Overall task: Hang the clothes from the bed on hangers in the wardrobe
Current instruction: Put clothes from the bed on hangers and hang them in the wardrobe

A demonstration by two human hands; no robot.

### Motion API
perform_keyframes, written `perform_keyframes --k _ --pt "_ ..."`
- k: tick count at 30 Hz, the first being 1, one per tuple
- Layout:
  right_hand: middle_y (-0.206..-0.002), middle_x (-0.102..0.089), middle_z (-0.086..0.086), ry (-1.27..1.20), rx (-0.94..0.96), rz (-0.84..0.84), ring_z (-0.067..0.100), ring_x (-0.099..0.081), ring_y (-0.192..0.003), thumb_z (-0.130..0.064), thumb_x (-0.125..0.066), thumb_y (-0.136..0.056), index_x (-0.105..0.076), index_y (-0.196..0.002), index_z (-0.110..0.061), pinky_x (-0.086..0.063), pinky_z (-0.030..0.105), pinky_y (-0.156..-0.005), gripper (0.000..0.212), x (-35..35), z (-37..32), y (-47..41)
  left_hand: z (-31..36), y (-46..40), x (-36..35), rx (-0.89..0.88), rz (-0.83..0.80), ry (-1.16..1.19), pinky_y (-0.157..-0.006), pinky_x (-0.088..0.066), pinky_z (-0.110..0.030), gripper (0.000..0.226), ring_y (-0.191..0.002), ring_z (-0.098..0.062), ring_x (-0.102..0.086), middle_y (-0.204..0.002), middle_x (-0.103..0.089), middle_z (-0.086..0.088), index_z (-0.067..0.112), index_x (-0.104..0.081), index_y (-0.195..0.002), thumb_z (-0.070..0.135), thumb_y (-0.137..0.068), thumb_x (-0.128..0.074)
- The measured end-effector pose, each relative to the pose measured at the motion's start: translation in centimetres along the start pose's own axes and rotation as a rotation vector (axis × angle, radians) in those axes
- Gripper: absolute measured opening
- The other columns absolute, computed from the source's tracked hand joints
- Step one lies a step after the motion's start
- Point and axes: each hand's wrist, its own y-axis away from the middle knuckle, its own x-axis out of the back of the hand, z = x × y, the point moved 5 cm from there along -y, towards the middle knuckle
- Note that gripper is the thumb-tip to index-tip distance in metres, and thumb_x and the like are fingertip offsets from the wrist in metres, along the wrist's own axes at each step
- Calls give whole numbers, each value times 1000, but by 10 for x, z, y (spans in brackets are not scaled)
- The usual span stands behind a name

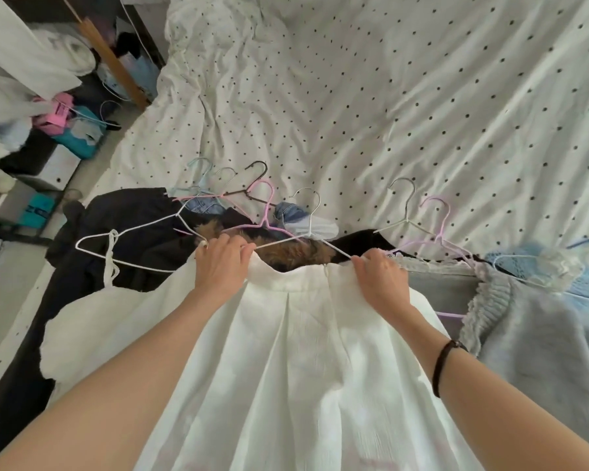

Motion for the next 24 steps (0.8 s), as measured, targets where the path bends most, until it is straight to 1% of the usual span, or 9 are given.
perform_keyframes --k 4,7,10,13,15,17,19,22,24 --pt "-124 -56 8 11 31 -82 28 -48 -118 -33 -40 -97 -50 -125 -13 -33 39 -97 36 1 8 7 -5 10 -7 -107 -87 -9 -95 -37 -41 35 -111 -27 -52 -118 -59 -6 18 -51 -124 34 -97 -36" --pt "-137 -48 7 100 88 -108 25 -43 -126 -37 -41 -97 -38 -138 -16 -31 37 -103 47 13 15 23 -5 18 11 -168 -61 32 -104 -30 -41 41 -125 -25 -44 -134 -50 -6 15 -45 -134 30 -96 -43" --pt "-145 -39 4 144 139 -41 24 -37 -131 -40 -41 -96 -32 -142 -16 -23 36 -108 53 34 16 53 8 41 32 -275 25 75 -106 -31 -49 43 -128 -27 -42 -136 -48 -11 11 -48 -133 26 -92 -50" --pt "-146 -37 3 138 172 27 23 -32 -135 -42 -42 -95 -32 -142 -17 -18 40 -112 54 51 19 97 26 83 43 -347 59 123 -104 -33 -53 45 -129 -30 -41 -137 -47 -13 12 -50 -132 31 -91 -43" --pt "-149 -34 4 110 129 56 22 -26 -139 -51 -36 -94 -31 -143 -18 -14 43 -114 60 61 25 133 41 116 48 -391 54 144 -102 -34 -54 51 -130 -32 -41 -138 -47 -12 15 -50 -131 37 -89 -36" --pt "-149 -33 5 80 83 102 23 -25 -140 -62 -19 -85 -31 -144 -18 -13 44 -114 75 71 30 175 57 150 54 -449 42 162 -103 -32 -53 53 -130 -33 -41 -139 -46 -13 17 -49 -132 40 -88 -32" --pt "-149 -34 5 71 39 147 23 -27 -139 -64 -12 -80 -32 -144 -19 -14 46 -114 80 80 36 220 72 188 61 -544 43 193 -104 -27 -50 53 -132 -31 -38 -140 -45 -11 20 -46 -133 41 -88 -31" --pt "-146 -39 5 80 -48 249 26 -32 -137 -59 -26 -85 -36 -142 -19 -14 48 -112 70 95 48 295 88 247 71 -686 36 235 -103 -24 -48 49 -133 -23 -27 -140 -45 -9 24 -41 -133 41 -89 -32" --pt "-149 -33 3 85 -125 299 23 -25 -140 -53 -39 -91 -31 -144 -22 -8 46 -113 62 104 59 345 96 278 79 -778 22 245 -100 -31 -50 47 -131 -22 -27 -138 -47 -10 24 -41 -132 40 -88 -32"
